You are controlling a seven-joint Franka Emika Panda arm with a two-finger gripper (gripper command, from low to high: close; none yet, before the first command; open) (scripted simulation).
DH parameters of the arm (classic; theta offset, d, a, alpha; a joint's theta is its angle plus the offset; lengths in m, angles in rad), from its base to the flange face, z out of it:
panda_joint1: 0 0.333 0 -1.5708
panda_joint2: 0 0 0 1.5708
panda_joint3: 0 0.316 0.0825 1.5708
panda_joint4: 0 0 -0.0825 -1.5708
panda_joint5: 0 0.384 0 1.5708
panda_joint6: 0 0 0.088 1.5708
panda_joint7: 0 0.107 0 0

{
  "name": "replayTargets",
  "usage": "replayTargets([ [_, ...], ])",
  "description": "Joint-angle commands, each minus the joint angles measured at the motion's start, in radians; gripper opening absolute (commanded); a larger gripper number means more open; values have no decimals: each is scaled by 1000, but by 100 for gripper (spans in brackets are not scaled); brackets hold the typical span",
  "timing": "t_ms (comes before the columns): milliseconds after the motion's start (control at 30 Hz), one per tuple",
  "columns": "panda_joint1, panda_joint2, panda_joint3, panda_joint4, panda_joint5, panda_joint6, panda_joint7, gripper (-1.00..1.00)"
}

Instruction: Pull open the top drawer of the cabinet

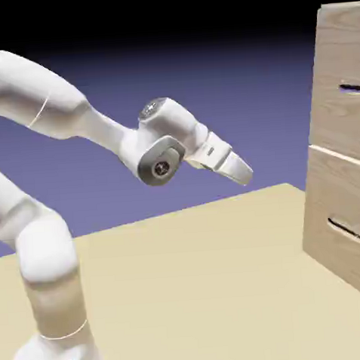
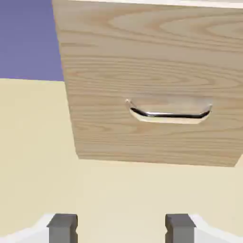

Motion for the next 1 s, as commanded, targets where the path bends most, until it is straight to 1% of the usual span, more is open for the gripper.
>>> replayTargets([
  [0, 22, -10, -15, 12, -30, -6, -44, 0],
  [967, 649, -313, -449, 346, -910, -190, -1305, 0],
])
